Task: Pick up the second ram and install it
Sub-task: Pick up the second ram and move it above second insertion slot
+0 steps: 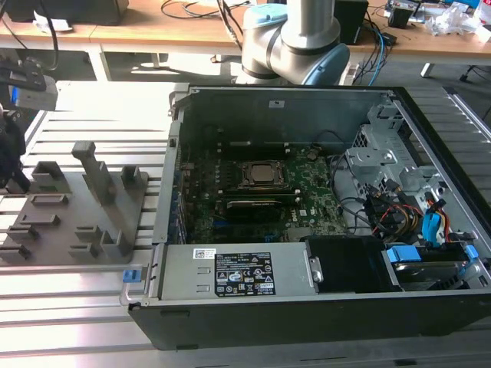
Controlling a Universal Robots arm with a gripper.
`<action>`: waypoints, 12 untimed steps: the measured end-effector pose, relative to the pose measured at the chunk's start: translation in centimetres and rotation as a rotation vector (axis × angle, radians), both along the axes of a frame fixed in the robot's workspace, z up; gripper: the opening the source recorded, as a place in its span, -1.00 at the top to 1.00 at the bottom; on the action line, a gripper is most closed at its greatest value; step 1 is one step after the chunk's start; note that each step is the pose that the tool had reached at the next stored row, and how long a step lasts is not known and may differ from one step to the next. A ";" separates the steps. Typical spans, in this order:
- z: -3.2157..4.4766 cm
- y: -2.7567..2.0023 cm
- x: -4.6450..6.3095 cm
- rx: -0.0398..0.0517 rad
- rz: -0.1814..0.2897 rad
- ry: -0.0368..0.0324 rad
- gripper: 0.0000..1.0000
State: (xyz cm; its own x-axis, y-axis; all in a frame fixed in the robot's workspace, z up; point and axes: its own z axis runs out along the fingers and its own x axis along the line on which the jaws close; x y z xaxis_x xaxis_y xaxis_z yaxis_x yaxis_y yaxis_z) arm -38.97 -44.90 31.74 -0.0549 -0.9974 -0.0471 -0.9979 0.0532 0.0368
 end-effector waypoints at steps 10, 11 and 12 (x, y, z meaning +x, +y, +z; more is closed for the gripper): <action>3.65 0.00 0.0 -0.0001 0.000 0.0000 0.72; 4.04 0.00 0.0 0.0000 0.000 0.0000 0.72; 4.29 0.00 0.0 0.0000 0.000 0.0000 0.72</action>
State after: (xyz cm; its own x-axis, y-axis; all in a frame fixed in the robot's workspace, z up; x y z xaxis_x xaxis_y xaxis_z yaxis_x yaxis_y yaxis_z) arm -38.97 -44.90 36.04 -0.0549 -0.9974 -0.0471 -0.9979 0.0532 0.0368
